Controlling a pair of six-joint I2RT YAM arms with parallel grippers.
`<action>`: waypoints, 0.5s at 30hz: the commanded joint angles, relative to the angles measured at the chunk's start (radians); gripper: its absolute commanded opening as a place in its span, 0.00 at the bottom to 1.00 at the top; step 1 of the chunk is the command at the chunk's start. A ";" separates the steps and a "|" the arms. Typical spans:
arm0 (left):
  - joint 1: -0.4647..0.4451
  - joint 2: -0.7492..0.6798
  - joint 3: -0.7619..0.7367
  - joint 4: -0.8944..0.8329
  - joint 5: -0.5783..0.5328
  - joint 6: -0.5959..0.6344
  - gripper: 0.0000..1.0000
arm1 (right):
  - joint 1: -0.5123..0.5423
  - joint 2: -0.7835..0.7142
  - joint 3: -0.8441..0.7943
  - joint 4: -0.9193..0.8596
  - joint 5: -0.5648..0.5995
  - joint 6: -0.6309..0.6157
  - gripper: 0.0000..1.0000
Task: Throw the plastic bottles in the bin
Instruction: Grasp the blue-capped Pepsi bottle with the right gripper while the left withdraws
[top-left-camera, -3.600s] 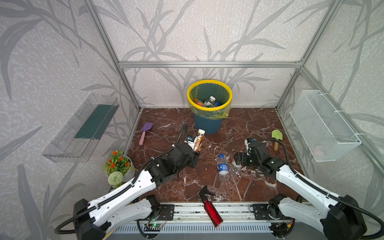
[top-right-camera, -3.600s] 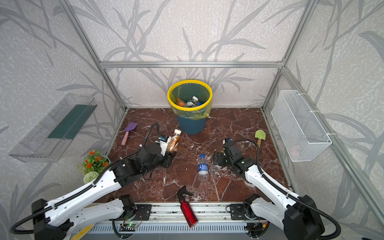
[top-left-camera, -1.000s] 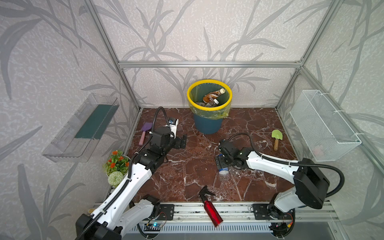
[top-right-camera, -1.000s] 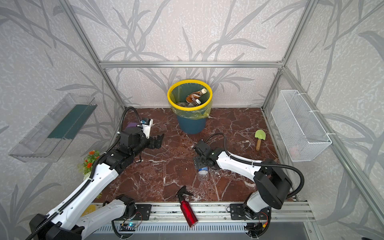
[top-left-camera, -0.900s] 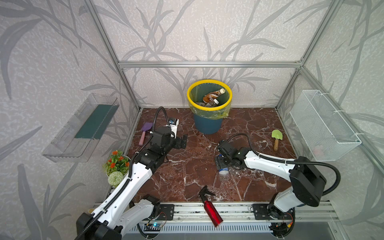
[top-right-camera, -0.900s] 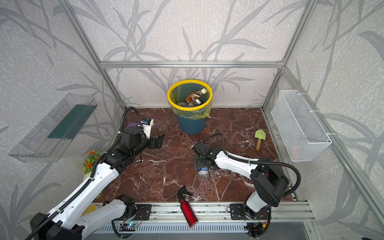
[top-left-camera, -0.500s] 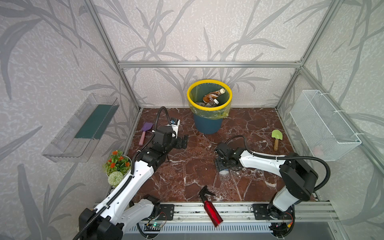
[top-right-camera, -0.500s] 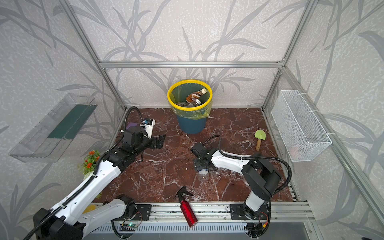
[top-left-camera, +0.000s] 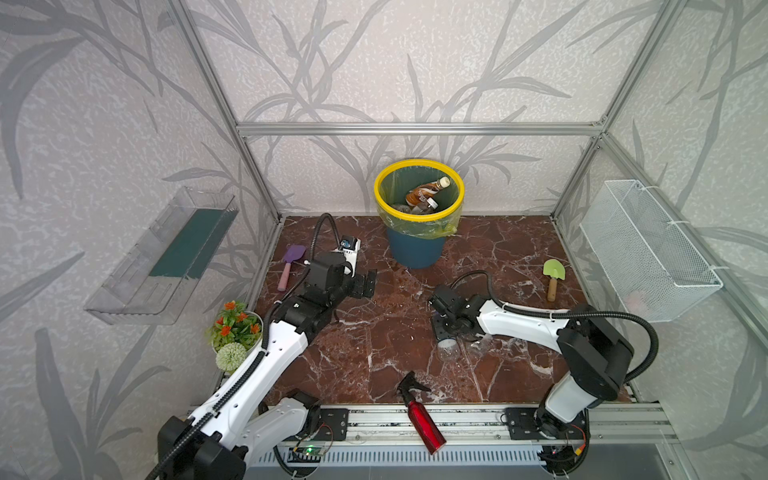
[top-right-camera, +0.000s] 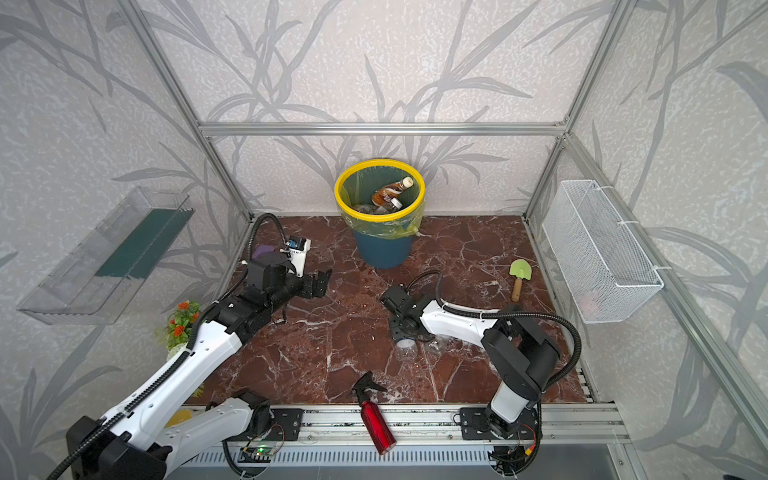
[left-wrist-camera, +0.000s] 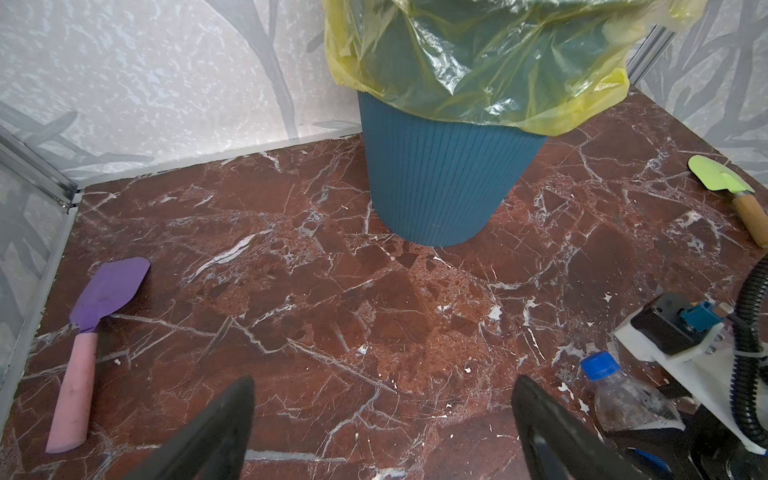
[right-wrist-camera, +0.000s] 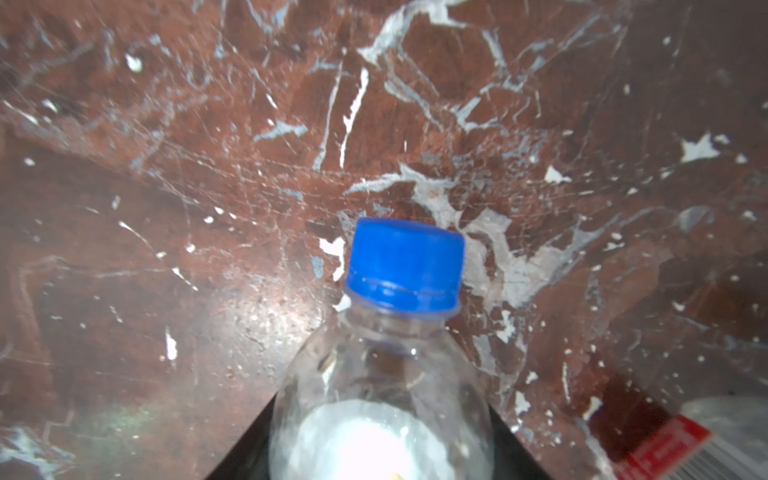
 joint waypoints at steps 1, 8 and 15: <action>0.004 0.003 0.023 0.004 0.009 0.001 0.95 | 0.006 -0.023 0.024 -0.006 0.009 0.007 0.54; 0.005 0.009 0.022 0.005 0.017 -0.001 0.95 | 0.006 -0.101 0.041 -0.005 0.048 -0.016 0.53; 0.004 0.014 0.022 0.007 0.019 0.002 0.95 | 0.002 -0.257 0.022 0.039 0.116 -0.080 0.52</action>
